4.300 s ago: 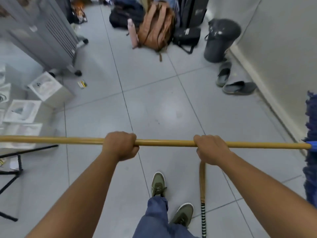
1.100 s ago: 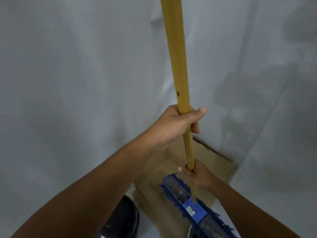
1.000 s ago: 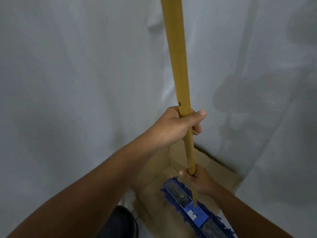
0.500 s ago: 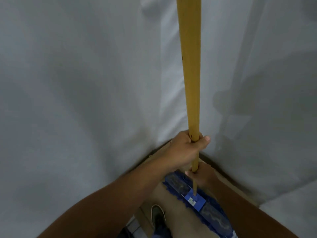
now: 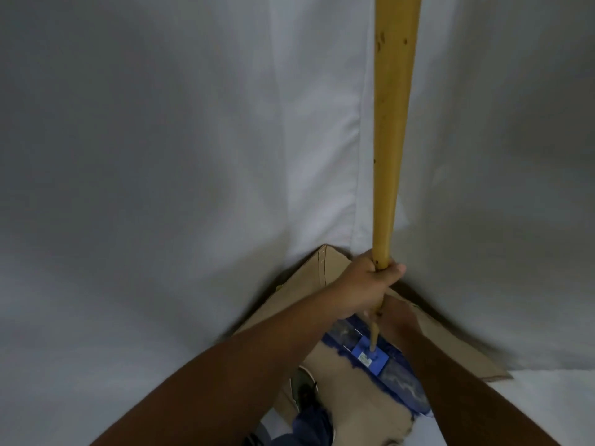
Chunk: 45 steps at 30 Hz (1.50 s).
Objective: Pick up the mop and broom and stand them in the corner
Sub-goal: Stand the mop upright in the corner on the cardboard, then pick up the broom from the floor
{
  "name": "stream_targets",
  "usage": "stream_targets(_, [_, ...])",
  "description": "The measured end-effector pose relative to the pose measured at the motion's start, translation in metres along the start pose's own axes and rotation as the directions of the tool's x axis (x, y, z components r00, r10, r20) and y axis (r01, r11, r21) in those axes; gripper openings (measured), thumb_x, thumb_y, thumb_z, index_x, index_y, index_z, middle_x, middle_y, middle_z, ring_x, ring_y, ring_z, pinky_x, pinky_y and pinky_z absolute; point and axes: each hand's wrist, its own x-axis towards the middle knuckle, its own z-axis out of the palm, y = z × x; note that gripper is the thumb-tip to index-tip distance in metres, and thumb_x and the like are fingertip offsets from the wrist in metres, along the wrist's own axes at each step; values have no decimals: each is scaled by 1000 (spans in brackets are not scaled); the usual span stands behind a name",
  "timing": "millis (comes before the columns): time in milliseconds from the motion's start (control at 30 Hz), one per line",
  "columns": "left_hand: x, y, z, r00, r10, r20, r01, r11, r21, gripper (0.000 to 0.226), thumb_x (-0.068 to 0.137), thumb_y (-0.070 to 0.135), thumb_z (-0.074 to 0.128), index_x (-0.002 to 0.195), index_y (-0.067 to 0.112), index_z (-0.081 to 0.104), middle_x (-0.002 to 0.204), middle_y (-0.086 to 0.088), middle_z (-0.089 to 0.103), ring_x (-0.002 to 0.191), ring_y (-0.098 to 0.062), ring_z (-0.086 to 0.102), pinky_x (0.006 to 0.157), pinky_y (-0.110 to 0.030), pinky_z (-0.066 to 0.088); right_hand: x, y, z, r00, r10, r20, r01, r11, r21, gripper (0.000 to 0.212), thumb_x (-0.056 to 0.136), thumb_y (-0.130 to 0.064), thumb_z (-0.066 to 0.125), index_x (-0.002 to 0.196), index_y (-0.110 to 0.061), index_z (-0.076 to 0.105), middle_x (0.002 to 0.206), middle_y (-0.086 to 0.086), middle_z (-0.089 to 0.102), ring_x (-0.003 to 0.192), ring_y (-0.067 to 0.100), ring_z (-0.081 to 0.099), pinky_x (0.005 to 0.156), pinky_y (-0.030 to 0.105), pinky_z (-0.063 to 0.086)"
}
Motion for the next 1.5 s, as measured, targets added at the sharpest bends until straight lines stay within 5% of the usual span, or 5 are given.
stream_targets(333, [27,-7,-22,997,24,-67,-24,1000,3,32,91,34,60,105,6,54,90,-9,59,87,-18,57,81,-33,47,17,-17,0,1000,-14,-25,13,999,-41,14,91,-31,59,92,-17,54,81,1,63,81,23,63,67,32,47])
stream_targets(533, [23,-20,-42,985,41,-170,7,962,273,54,86,33,66,129,10,43,115,0,57,107,-18,56,79,-28,49,3,-4,-4,1000,-17,-2,16,998,-69,52,91,-40,54,134,-12,42,116,7,64,101,22,63,83,38,54])
stream_targets(733, [-49,-49,-88,866,248,-435,226,582,781,68,98,35,38,151,10,3,160,-17,-4,147,-31,-3,118,-45,6,-11,-16,-18,986,-164,5,160,950,-268,67,93,-36,52,147,-9,23,149,15,36,132,31,41,104,42,40])
stream_targets(1067, [-319,-162,-57,286,127,-950,768,562,306,68,98,38,33,150,5,3,160,-19,1,147,-34,-3,117,-46,4,-126,-133,15,485,-873,49,776,404,-485,65,91,-31,58,142,1,35,151,24,34,141,38,29,111,57,26])
stream_targets(1500, [-649,-298,131,-498,-211,-841,692,488,-533,66,100,35,29,149,4,-2,160,-16,-4,146,-31,-11,118,-44,-2,-396,-202,204,-111,-857,503,935,-262,-239,73,96,-45,38,151,-10,5,162,10,-1,148,24,-3,118,47,2])
